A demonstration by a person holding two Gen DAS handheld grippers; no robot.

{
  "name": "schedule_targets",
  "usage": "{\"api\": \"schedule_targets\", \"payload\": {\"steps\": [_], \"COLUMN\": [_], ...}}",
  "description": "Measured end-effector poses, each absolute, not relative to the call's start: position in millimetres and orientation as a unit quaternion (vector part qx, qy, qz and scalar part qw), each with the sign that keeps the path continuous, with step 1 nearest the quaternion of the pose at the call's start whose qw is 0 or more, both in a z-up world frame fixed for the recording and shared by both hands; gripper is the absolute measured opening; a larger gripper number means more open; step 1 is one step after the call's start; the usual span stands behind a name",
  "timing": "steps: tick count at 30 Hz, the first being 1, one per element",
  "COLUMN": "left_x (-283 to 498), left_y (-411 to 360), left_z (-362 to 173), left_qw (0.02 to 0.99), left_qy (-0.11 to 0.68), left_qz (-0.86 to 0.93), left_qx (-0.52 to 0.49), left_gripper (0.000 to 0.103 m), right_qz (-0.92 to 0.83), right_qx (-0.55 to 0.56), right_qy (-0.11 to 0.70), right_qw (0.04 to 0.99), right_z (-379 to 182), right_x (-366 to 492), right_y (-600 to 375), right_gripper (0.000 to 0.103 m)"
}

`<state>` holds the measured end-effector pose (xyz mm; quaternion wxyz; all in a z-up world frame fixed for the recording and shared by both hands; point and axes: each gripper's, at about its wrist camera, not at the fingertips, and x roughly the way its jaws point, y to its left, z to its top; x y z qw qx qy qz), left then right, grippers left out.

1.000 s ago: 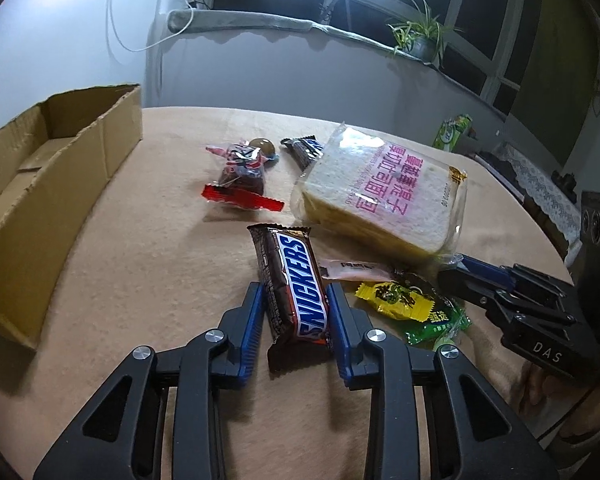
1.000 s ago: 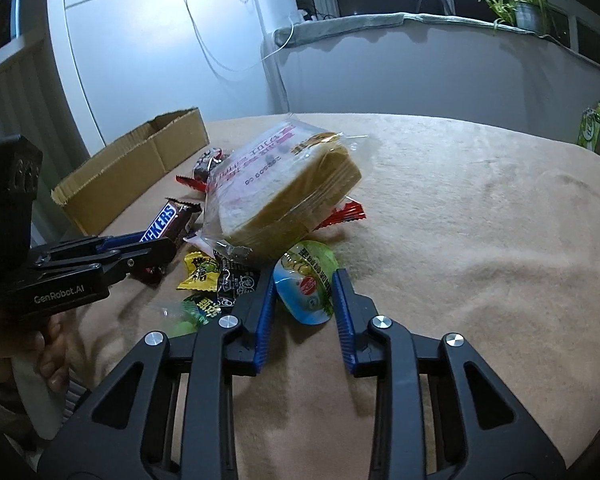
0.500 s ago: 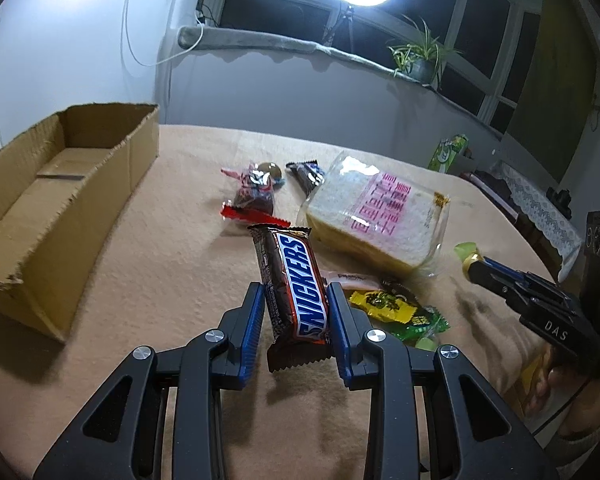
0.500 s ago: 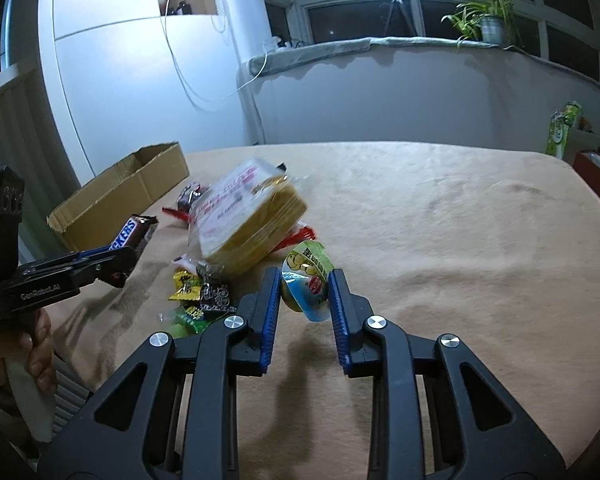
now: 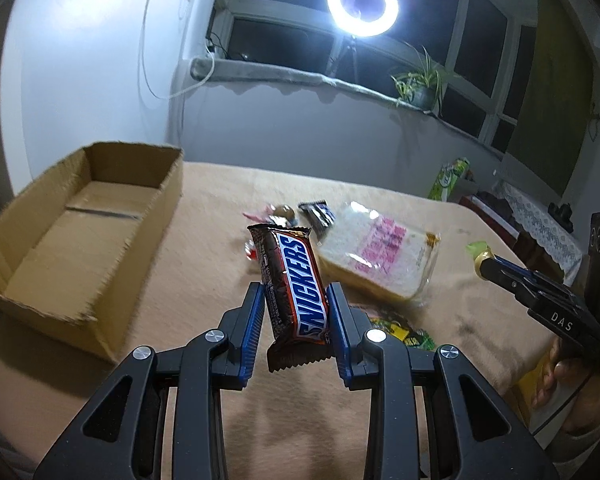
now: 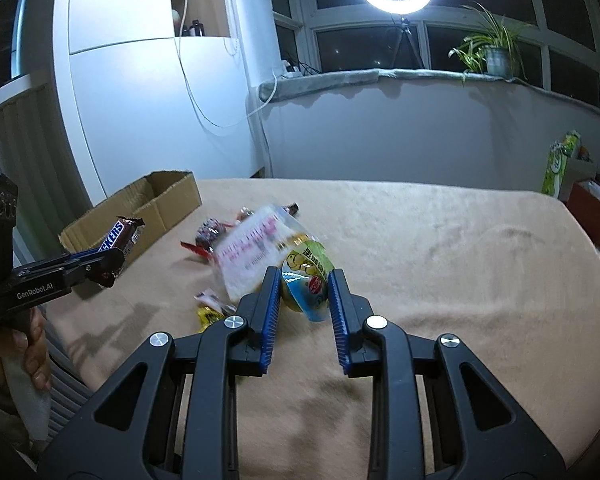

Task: Organize snacks
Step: 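Lift the Snickers bar with the left gripper while the right gripper grasps the green-wrapped candy, then lower both grippers into the cardboard box and open them to release the snacks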

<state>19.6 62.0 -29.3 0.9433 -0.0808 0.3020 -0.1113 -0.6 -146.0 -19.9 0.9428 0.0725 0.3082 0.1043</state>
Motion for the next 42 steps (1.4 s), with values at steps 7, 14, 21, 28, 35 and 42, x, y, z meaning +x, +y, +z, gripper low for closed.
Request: {"api": "schedule_targets", "payload": {"steps": [7,14,21,28,35,42], "left_x": [15,12,7,10,26,37], "left_y": [89,124,166,204,228,238], "left_z": [-17,-8,-1,-7,-19,-31], "left_qw": [0.95,0.956,0.96,0.959,0.954,0.948], "left_qy": [0.284,0.268,0.252,0.251,0.263,0.281], "left_qz": [-0.088,-0.058,-0.022,0.014,0.028,0.027], "left_qx": [-0.092,-0.104,-0.117,-0.131,-0.142,-0.146], "left_gripper": [0.03,0.03,0.03,0.03,0.03,0.048], "right_qz": [0.133,0.174,0.223,0.279,0.325,0.328], "right_qx": [0.052,0.03,0.012,-0.006,-0.022,-0.039], "right_qy": [0.292,0.28,0.272,0.278,0.285,0.318], "right_qw": [0.946,0.944,0.936,0.919,0.901,0.889], "right_z": [3,21,33,33,29,7], "right_x": [14,35,55,78,107,135], "right_y": [-113,-65,-9,56,120,153], "right_gripper": [0.025,0.025,0.025,0.025,0.025,0.05]}}
